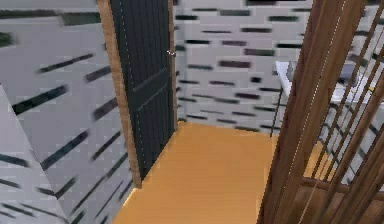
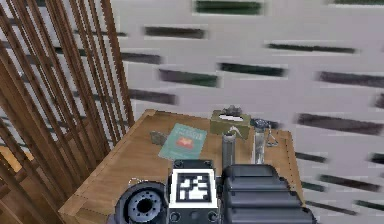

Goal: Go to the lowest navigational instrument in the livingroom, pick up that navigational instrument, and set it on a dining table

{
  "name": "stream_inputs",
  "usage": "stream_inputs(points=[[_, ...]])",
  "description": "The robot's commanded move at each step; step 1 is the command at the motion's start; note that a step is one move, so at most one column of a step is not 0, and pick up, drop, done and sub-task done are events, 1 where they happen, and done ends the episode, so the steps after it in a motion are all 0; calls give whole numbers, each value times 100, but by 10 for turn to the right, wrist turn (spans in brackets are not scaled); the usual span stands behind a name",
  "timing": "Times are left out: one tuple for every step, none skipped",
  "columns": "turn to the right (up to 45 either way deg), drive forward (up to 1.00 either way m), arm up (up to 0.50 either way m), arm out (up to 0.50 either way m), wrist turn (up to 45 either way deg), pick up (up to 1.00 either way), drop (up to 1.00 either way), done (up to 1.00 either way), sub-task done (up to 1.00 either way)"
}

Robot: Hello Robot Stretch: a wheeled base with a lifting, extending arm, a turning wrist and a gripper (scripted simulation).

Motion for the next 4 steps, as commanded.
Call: stream_inputs(points=[[0, 0, 0, 38, 0, 0, 0, 0, 0], [0, 0, 0, 0, 450, 0, 0, 0, 0], [0, 0, 0, 0, 450, 0, 0, 0, 0], [0, 0, 0, 0, 450, 0, 0, 0, 0]])
